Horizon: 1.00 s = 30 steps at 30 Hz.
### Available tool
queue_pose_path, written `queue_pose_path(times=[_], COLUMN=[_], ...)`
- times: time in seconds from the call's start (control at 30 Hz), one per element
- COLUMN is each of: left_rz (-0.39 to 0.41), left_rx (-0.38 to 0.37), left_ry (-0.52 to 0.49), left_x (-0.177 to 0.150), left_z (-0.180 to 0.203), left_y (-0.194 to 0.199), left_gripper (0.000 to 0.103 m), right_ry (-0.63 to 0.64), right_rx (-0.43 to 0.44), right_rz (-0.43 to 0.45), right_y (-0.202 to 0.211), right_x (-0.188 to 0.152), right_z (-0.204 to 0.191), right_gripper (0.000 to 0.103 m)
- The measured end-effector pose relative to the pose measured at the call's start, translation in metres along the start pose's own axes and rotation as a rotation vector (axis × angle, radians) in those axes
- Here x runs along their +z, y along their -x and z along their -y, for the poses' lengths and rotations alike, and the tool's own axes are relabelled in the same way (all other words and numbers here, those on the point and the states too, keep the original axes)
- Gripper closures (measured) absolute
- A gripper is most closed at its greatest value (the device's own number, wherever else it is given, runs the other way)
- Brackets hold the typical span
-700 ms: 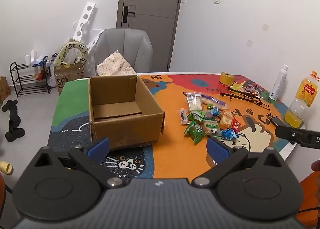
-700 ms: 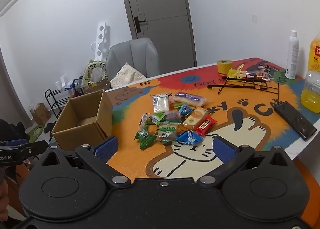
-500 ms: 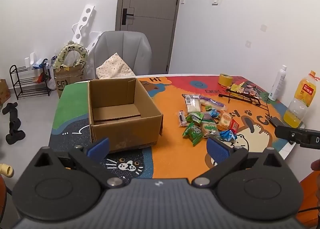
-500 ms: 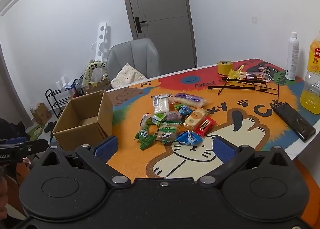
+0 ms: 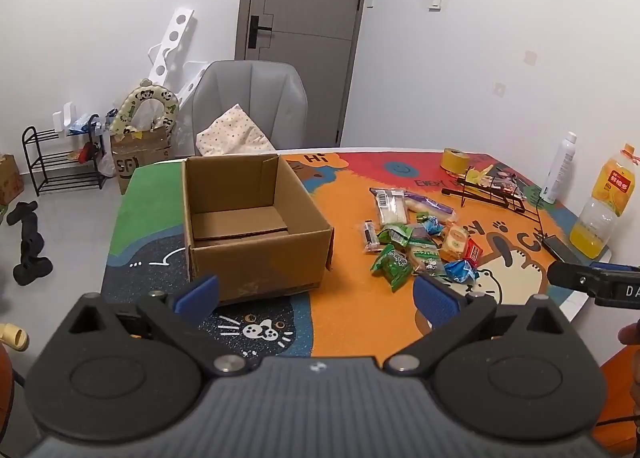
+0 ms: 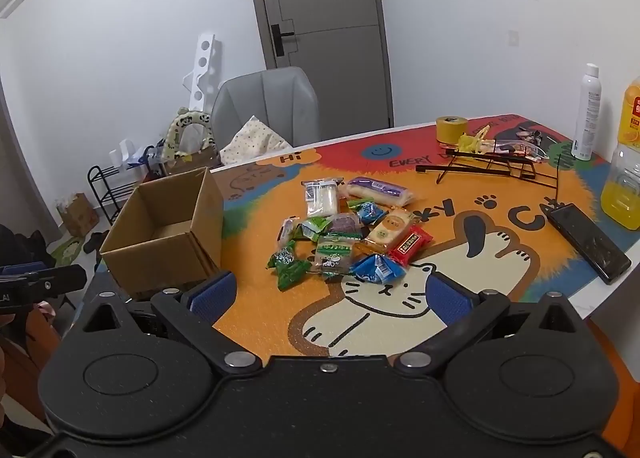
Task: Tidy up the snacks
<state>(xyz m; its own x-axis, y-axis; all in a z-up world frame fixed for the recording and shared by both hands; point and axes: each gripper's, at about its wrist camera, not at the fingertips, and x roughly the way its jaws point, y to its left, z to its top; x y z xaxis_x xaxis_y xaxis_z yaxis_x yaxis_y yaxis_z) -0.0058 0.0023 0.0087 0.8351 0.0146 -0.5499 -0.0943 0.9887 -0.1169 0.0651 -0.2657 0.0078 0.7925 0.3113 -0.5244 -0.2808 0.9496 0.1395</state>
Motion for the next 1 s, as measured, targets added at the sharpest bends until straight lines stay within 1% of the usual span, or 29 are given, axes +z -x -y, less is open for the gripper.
queue_pose_path(times=[1.0], left_rz=[0.009], left_rx=[-0.001], left_ry=[-0.015], left_x=[-0.0018], left_z=[0.0017], left_y=[-0.0014], left_gripper=[0.000], right_ry=[0.004], right_rx=[-0.002], right_rz=[0.007], right_y=[0.0012], right_x=[0.0000], right_z=[-0.0003], right_gripper=[0.000])
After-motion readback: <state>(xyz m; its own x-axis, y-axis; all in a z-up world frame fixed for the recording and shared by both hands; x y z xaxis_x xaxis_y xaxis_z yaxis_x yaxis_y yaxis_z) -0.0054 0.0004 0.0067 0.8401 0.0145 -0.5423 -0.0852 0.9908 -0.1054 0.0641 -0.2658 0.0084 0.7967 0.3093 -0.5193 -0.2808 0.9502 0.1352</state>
